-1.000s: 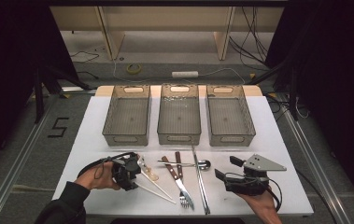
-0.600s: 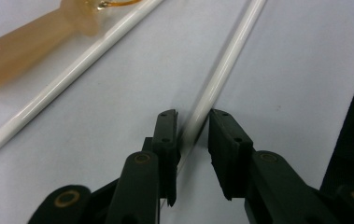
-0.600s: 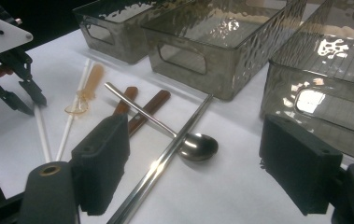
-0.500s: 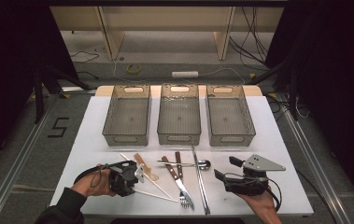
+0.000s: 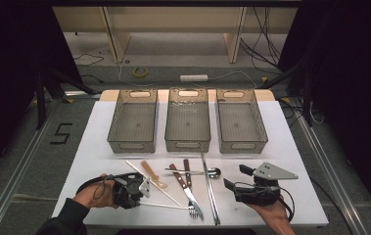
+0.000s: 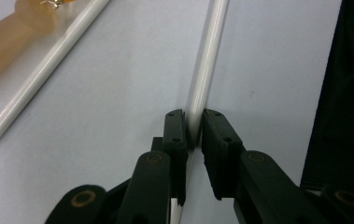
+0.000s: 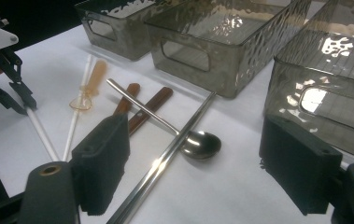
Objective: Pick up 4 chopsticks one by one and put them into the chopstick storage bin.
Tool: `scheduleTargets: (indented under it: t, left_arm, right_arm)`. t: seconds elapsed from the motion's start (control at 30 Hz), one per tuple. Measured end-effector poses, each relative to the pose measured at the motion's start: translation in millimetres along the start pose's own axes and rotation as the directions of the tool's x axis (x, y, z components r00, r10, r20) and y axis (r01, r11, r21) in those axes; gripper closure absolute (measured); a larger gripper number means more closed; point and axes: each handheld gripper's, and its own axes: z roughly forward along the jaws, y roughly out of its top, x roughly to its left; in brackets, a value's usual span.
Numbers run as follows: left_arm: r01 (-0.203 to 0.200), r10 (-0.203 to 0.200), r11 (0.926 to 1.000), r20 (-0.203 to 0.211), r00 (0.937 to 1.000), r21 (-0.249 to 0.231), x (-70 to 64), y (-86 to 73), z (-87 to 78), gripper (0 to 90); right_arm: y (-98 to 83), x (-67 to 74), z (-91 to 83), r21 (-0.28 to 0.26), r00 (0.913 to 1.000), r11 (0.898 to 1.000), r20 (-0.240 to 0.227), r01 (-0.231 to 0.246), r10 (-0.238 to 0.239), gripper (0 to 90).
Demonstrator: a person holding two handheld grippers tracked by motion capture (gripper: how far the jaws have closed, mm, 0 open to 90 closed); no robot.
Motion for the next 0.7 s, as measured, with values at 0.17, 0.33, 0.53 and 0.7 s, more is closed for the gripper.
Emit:
scheduleTargets:
  t: [0.17, 0.33, 0.53, 0.7]
  left_arm:
    - [-0.012, 0.012, 0.9999, -0.002, 0.9999, 0.001, -2.4, 0.6, 0.2, 80.3]
    - [-0.032, 0.032, 0.9995, 0.007, 0.9995, 0.003, -3.7, 0.6, 0.1, 81.9]
    - [-0.048, 0.048, 0.9989, 0.012, 0.9988, 0.0, -4.2, 0.0, 0.2, 83.1]
    - [-0.06, 0.06, 0.9982, 0.011, 0.9982, -0.001, -4.4, 0.0, 0.1, 83.6]
  right_arm:
    - [-0.3, 0.4, 1.1, 0.008, 1.0, 1.0, -0.003, 0.002, -0.002, 25.4]
    - [-0.3, 0.8, 1.2, 0.009, 1.0, 1.0, -0.005, 0.005, -0.005, 25.5]
    - [-0.2, 1.1, 1.5, 0.01, 1.0, 1.0, -0.006, 0.006, -0.006, 25.5]
    - [-0.5, 1.1, 2.3, 0.018, 0.9999, 1.0, -0.008, 0.009, -0.009, 25.4]
